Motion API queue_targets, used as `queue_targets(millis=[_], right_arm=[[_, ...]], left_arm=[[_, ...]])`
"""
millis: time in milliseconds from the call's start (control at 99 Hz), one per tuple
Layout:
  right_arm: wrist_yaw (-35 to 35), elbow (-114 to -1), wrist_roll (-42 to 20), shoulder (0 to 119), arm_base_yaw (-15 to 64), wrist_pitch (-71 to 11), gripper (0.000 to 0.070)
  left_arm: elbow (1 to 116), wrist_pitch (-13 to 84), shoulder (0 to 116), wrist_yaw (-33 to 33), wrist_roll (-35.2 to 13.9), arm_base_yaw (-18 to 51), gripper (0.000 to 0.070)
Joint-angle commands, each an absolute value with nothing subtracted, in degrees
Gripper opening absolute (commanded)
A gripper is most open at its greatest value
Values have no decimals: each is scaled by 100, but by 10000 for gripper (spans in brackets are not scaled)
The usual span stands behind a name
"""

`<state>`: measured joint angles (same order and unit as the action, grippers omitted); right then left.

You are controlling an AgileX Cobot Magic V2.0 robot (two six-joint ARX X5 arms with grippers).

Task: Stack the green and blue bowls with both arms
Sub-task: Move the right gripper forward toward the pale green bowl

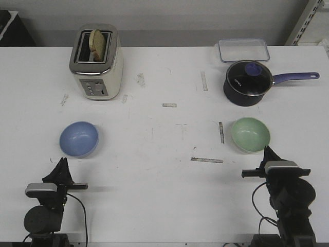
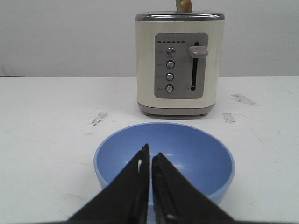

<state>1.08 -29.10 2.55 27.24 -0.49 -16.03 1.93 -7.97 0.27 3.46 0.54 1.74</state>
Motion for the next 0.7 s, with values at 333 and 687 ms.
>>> queue_targets(millis=[333, 687], right_arm=[[259, -4871, -683, 4759, -73, -3131, 1], [-233, -6386, -963, 6611, -707, -4845, 25]], left_arm=[[71, -871, 19, 342, 84, 178, 3], [71, -871, 19, 342, 84, 178, 2]])
